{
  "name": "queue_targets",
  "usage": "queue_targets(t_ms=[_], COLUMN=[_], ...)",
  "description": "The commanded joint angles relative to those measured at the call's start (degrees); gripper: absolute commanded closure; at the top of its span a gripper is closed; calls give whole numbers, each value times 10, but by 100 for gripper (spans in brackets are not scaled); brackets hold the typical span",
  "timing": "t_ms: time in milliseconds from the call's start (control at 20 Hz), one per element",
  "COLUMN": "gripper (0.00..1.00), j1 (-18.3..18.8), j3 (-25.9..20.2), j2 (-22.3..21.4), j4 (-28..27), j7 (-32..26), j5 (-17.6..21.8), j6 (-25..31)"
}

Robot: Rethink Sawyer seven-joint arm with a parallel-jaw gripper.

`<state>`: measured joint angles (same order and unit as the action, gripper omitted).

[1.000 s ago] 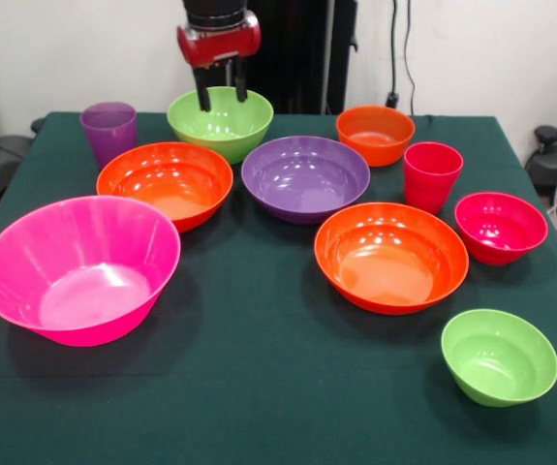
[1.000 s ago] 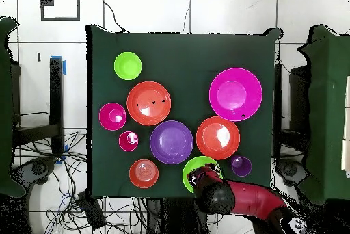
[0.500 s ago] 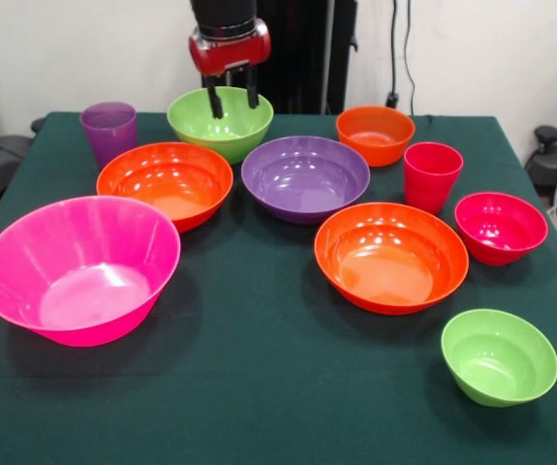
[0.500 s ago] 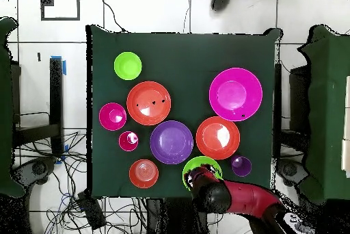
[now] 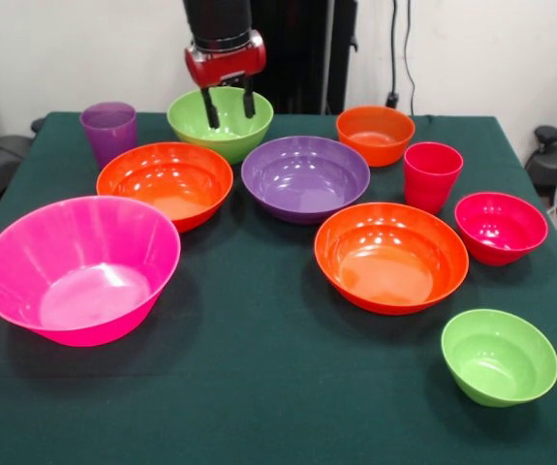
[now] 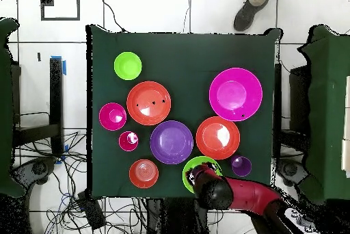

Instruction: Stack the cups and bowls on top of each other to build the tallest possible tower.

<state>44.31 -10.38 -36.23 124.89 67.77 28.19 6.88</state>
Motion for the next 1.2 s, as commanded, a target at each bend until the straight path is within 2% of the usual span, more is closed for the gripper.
queue_targets(t_ms=[50, 350, 850, 1200], gripper=[0, 0, 0, 0], j1=[4, -9, -28, -37], j3=[-34, -25, -32, -31], j2=[24, -3, -101, -115], j4=[-48, -14, 41, 60], j7=[62, 82, 92, 102], j5=[20, 11, -23, -26], j6=[-13, -15, 36, 29])
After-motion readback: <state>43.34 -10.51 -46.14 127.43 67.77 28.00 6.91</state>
